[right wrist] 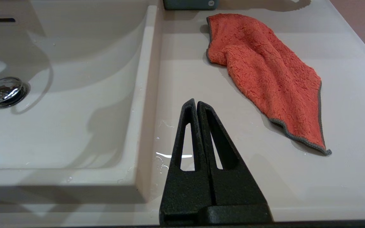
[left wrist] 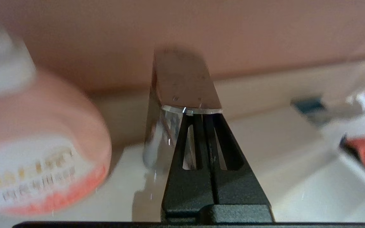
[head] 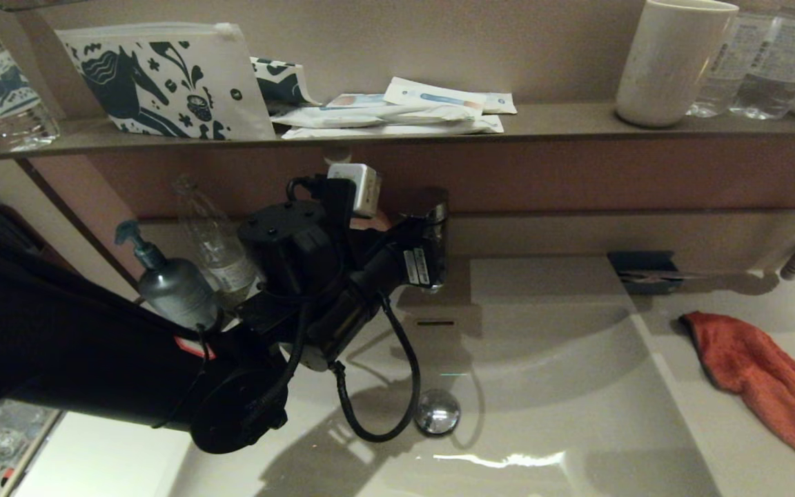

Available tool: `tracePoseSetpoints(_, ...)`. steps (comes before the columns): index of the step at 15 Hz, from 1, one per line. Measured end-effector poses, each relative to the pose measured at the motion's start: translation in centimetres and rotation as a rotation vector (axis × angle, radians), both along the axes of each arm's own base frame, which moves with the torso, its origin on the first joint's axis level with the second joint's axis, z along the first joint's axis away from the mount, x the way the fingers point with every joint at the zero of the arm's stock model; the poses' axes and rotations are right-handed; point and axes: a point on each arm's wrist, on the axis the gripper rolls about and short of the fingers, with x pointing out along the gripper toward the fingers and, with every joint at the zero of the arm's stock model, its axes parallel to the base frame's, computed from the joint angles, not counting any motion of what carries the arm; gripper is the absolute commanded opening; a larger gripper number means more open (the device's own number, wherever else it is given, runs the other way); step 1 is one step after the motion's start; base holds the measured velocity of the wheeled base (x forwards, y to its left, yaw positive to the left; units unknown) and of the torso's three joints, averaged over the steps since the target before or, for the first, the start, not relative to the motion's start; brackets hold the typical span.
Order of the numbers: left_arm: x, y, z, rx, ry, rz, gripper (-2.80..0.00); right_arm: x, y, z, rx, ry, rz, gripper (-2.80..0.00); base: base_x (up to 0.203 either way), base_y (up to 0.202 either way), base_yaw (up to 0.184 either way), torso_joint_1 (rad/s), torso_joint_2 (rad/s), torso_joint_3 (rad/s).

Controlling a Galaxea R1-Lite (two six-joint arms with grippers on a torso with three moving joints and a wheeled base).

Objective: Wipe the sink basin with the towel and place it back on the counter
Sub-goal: Turn on the faucet, then turn off the faucet

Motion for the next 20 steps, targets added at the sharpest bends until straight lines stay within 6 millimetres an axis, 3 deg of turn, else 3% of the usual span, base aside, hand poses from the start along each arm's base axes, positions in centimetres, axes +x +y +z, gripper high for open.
tracePoseSetpoints(6,-0.5,0.4,2.0,-0.048,-0.049,0.008,-2.80,0.0,0.0,0.0,0.000,0.000,0.000,-2.80,0.000,0.000,0.000,0.000,0.00,0.000)
tracePoseSetpoints(14,-1.9,1.8,3.0,-0.050,-0.054,0.020,-2.80,0.0,0.0,0.0,0.000,0.000,0.000,-2.80,0.000,0.000,0.000,0.000,0.00,0.000)
tracePoseSetpoints(20,-1.4,1.0,3.9,-0.030,-0.055,-0.002,-2.80,0.0,0.0,0.0,0.000,0.000,0.000,-2.80,0.000,0.000,0.000,0.000,0.00,0.000)
